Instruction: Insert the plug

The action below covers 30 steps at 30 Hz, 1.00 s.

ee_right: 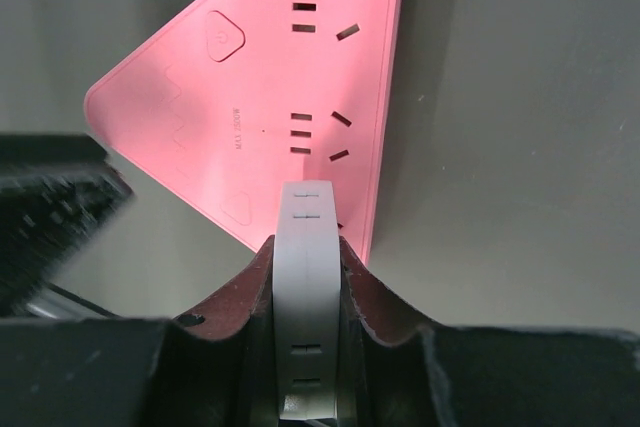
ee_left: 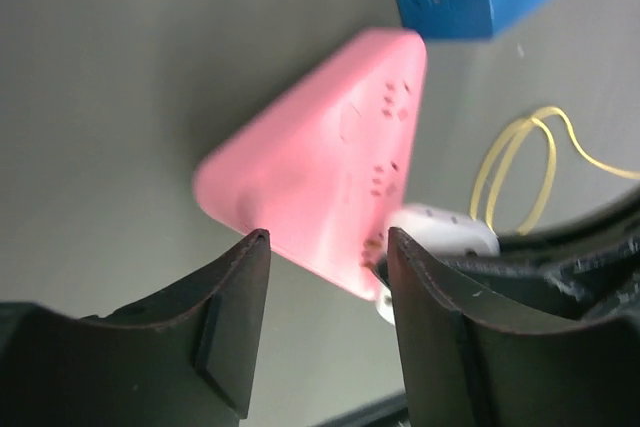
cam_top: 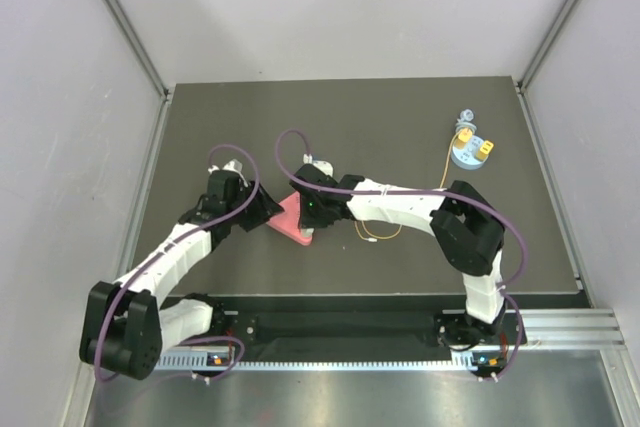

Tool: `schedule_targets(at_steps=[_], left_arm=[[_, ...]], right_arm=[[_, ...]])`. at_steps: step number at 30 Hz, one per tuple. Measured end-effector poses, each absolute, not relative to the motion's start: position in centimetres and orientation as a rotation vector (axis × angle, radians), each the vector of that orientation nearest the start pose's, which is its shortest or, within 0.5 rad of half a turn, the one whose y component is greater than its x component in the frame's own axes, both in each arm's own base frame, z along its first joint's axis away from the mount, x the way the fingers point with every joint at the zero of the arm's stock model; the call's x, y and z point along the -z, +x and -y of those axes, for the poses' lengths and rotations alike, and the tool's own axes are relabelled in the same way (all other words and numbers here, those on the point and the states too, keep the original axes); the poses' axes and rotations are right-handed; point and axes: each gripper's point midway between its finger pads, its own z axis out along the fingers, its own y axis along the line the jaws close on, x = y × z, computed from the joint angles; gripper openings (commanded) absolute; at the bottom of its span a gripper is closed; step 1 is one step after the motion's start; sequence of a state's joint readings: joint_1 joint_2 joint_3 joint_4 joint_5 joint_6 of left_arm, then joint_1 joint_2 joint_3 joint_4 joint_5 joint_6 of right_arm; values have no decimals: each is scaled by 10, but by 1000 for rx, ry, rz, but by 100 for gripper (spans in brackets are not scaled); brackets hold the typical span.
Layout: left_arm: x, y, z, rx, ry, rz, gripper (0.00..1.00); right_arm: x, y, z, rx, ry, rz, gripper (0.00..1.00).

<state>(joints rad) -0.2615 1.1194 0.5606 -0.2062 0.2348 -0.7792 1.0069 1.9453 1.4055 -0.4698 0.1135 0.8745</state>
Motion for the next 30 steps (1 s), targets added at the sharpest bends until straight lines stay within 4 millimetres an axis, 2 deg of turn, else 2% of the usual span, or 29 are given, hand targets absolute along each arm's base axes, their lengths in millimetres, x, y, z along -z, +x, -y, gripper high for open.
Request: schedule_targets(at_steps=[4, 9, 12, 14, 17, 23, 30], left_arm=[[-84, 275, 127, 632, -510, -2384, 57], [-63, 272, 116, 531, -509, -2449, 56], [-56, 267, 119, 556, -498, -2466, 52], [-51, 262, 123, 588, -489, -2477, 48], [-53, 265, 127, 630, -477, -2456, 42], [-57, 267, 137, 704, -445, -2429, 31], [-61, 271, 147, 781, -414, -2406, 12]], right_arm=[[-58, 241, -402, -540, -159, -2666, 0], [-58, 242, -401, -546, -210, -2665, 0], [-58, 242, -400, -554, -234, -2668, 12], [-58, 242, -400, -559, -247, -2670, 22], [-57, 241, -397, -549, -267, -2672, 28], [-54, 238, -387, -520, -285, -2690, 31], [-54, 237, -379, -500, -279, -2698, 34]])
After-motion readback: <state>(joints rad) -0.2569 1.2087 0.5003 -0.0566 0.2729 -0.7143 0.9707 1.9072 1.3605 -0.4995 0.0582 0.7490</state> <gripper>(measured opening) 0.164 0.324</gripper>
